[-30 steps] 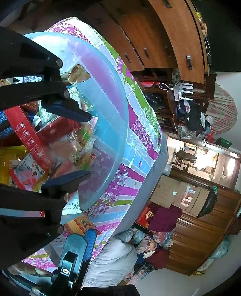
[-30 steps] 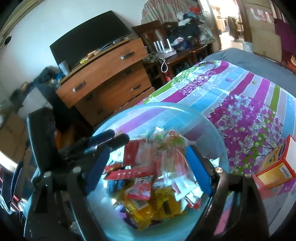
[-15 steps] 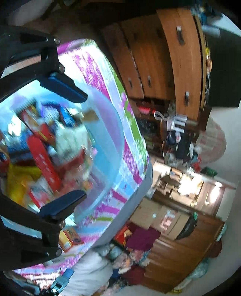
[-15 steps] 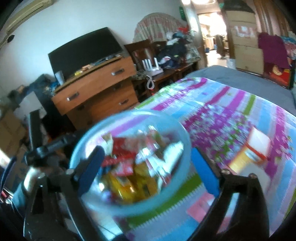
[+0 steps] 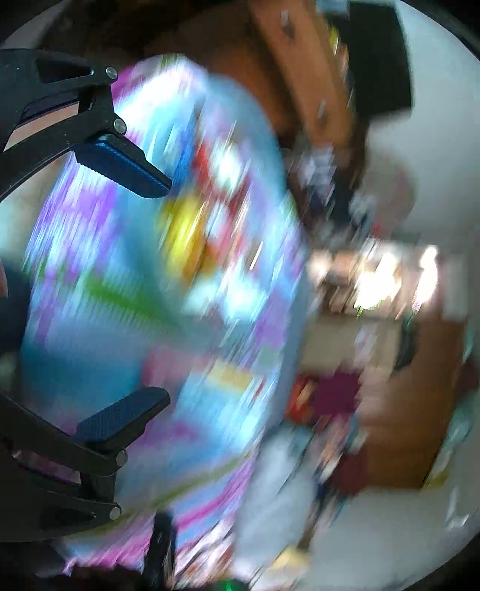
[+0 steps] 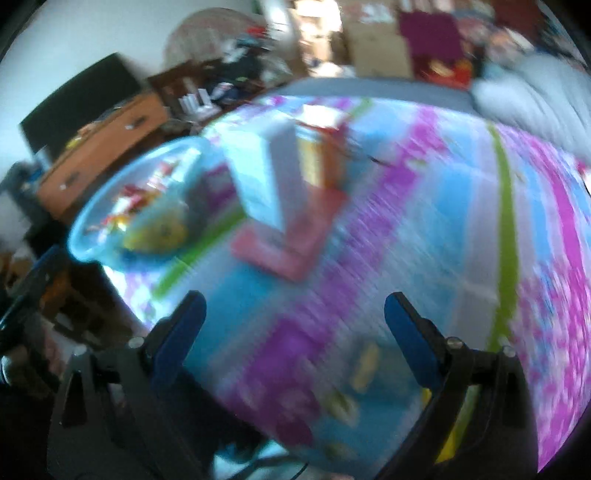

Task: Organize snacks

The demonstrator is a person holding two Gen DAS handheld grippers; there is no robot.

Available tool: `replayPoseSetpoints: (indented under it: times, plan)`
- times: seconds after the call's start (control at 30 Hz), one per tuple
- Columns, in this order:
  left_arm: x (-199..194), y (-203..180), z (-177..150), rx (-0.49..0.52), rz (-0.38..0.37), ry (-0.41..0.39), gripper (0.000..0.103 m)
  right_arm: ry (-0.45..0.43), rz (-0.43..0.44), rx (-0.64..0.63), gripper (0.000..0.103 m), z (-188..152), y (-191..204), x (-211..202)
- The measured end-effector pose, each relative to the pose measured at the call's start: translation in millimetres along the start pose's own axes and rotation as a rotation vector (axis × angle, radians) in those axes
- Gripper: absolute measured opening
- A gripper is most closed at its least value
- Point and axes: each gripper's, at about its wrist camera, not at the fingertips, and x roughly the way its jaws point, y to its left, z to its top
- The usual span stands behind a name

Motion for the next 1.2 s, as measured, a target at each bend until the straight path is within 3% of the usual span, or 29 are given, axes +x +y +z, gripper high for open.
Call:
replayPoseSetpoints:
  times: [0.07,0.17,0.33,0.5,0.77,0.83,1.03,1.2]
  plan:
    - [21,-43,-7,0.086,-0.116,0.070,0.103,0.017,-0.045,0.054,0.098,-20,-30,-8]
    - [56,-100,-10,0.203,-0.208,0.132,0.103,0.034,-0.105,0.118,0.098,-42,-70,-11]
    - [127,-194,-10,0.340,-0.273,0.186,0.103,0.061,-0.210,0.215,0.098,-62,-140,0]
    - [207,-250,-17,0.320,-0.287,0.312,0.103,0.055,-0.256,0.267,0.098,-56,-191,24]
    - [274,-250,-47,0.257,-0.149,0.399,0.103,0.021,-0.323,0.310,0.098,-46,-236,68]
    - [285,-248,-54,0.247,-0.141,0.427,0.103,0.008,-0.319,0.311,0.103,-50,-237,71]
    - [288,-256,-61,0.291,-0.086,0.405,0.103,-0.002,-0.357,0.269,0.103,-54,-230,77]
    - [288,-255,-62,0.284,-0.091,0.401,0.103,-0.006,-0.365,0.262,0.103,-54,-231,79]
